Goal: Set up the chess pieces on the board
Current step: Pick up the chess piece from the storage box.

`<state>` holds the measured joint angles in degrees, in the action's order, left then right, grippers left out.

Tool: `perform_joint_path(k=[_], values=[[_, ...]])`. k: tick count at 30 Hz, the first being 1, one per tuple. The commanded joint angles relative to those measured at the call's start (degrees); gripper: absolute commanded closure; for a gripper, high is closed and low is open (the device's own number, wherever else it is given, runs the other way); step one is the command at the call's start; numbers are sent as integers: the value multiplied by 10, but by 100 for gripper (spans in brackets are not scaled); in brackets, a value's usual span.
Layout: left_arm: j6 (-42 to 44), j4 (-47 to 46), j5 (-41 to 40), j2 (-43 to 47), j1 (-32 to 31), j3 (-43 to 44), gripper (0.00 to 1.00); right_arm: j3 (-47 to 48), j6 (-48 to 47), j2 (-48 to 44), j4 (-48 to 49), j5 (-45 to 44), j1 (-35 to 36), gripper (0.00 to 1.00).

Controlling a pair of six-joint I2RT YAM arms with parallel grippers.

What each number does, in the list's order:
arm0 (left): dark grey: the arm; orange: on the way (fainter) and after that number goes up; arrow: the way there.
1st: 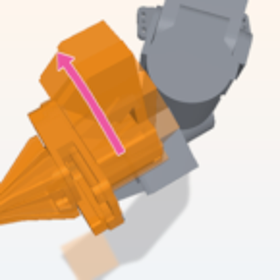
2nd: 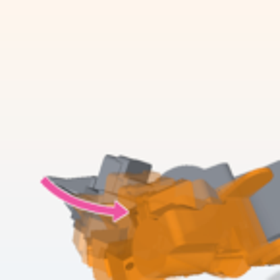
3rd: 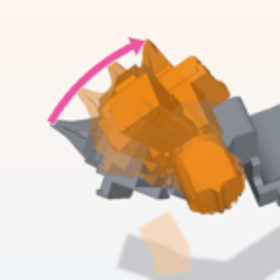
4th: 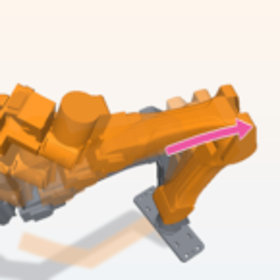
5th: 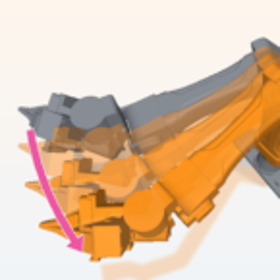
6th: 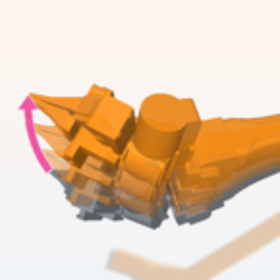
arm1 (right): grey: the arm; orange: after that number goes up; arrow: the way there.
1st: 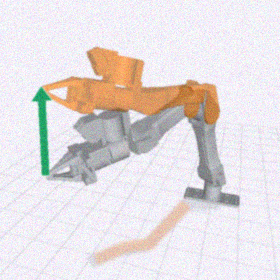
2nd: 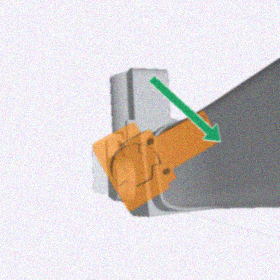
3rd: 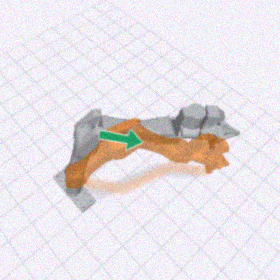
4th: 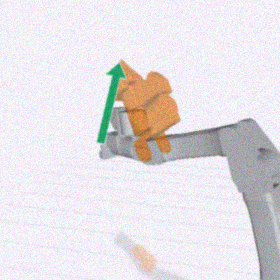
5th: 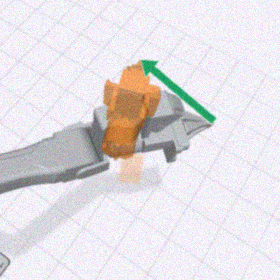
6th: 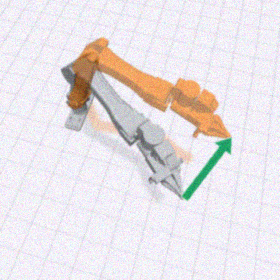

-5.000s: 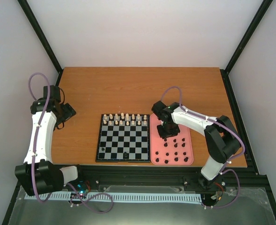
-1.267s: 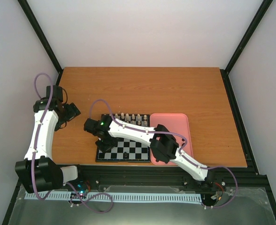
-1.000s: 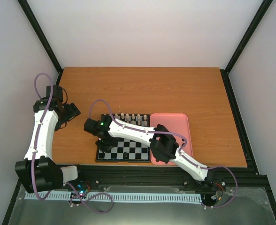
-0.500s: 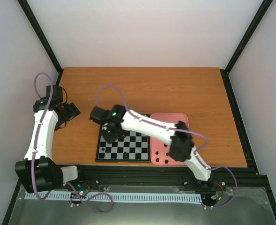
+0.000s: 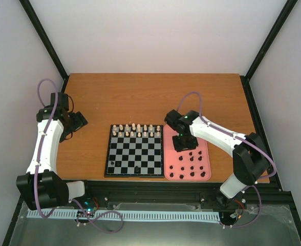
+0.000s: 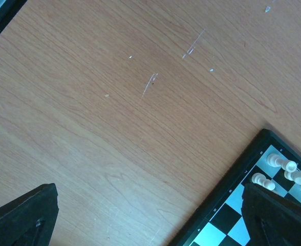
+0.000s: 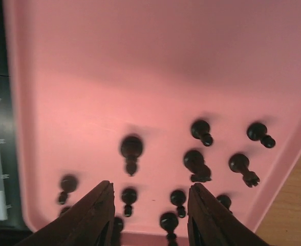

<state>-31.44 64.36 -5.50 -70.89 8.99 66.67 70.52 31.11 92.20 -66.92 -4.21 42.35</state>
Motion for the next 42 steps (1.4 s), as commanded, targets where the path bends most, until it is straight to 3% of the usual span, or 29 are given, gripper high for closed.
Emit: perform_joint_path(k=[1,9,25,37,42], values=[[1,-1,6,-5,-3,21,0,-62,0,-35,49,7,-33,60],[2,-4,9,-13,-3,20,0,-131,-9,-29,96,10,-88,61],[5,-7,5,-31,-3,25,0,-139,-43,28,132,19,-127,65],[4,-9,9,-47,-3,34,0,-140,-48,52,139,27,-133,77],[4,-7,9,-47,-4,35,0,-133,-47,57,136,27,-134,87]])
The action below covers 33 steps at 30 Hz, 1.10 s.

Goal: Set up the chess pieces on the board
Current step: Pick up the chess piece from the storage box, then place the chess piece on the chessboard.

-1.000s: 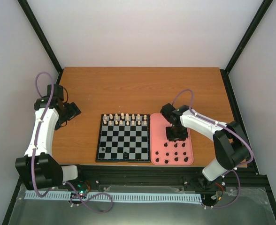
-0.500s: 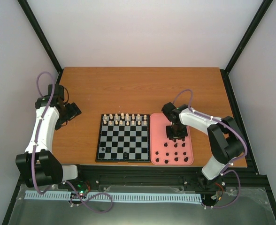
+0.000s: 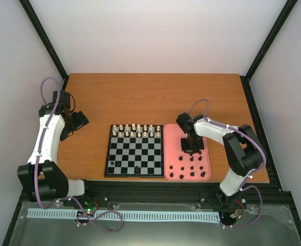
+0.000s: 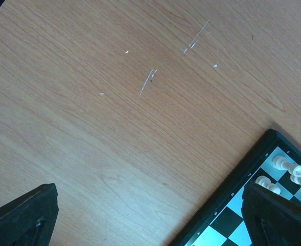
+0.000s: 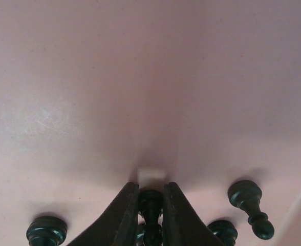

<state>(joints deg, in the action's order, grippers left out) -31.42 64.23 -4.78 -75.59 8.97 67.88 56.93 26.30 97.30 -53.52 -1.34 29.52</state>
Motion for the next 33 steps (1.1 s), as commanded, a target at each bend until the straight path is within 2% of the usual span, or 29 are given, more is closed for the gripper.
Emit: perform_joint_path(k=[1,4,12,19,23,33], values=[[5,-6,3,-1,-3,23,0,7,2,5,-1,-3,-6,89],[5,-6,5,-2,-3,22,0,21,3,-5,-16,-8,-5,97],[5,-3,13,4,-7,23,0,60,14,-48,-50,-10,2,97],[4,-4,12,11,-9,20,0,92,19,-48,-66,-9,25,97],[7,-2,12,15,-10,18,0,158,35,-19,-98,-6,96,97],[13,1,12,38,-11,-3,0,413,65,150,-157,22,283,97]])
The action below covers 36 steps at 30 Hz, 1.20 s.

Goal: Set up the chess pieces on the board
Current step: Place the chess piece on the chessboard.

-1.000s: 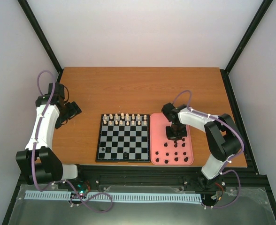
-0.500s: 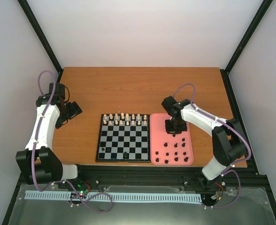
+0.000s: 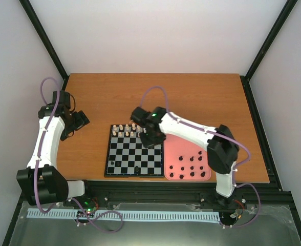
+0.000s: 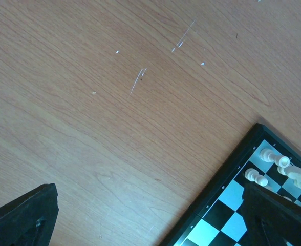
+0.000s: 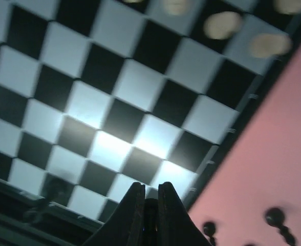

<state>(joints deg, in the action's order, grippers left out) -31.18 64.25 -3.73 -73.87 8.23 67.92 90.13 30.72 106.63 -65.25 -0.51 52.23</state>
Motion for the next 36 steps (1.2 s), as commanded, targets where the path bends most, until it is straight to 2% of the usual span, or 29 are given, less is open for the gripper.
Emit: perform_joint_path(k=[1,7,11,36], values=[[11,0,1,25,-4,-5,0,105,22,75,-45,15,69,97],[11,2,7,43,-4,-15,0,250,17,178,-76,38,128,97],[12,1,12,52,-3,-23,0,308,12,232,-93,47,152,97],[11,-2,24,60,-4,-30,0,338,6,302,-73,67,162,97]])
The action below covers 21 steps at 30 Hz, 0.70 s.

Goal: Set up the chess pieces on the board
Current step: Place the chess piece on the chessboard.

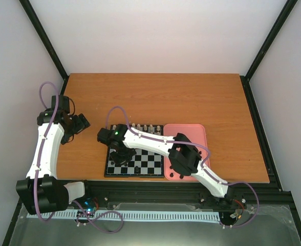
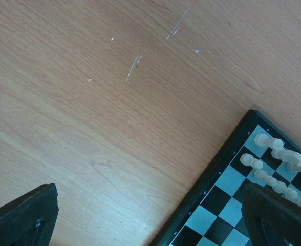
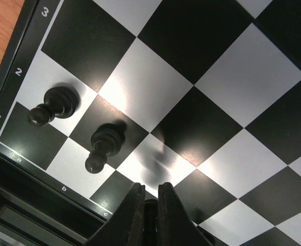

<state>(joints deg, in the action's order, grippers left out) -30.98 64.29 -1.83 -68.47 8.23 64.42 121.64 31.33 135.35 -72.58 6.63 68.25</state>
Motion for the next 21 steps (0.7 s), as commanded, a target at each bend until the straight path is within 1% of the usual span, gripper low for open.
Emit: perform_joint_path(k=[1,10,21], values=[[9,-3,5,6,-4,5,0,25,0,16,2,-8,2,97],[9,-5,1,4,-3,4,0,28,-3,23,7,-26,1,97],[10,-5,-6,3,-4,4,0,29,-11,31,18,-15,1,97]])
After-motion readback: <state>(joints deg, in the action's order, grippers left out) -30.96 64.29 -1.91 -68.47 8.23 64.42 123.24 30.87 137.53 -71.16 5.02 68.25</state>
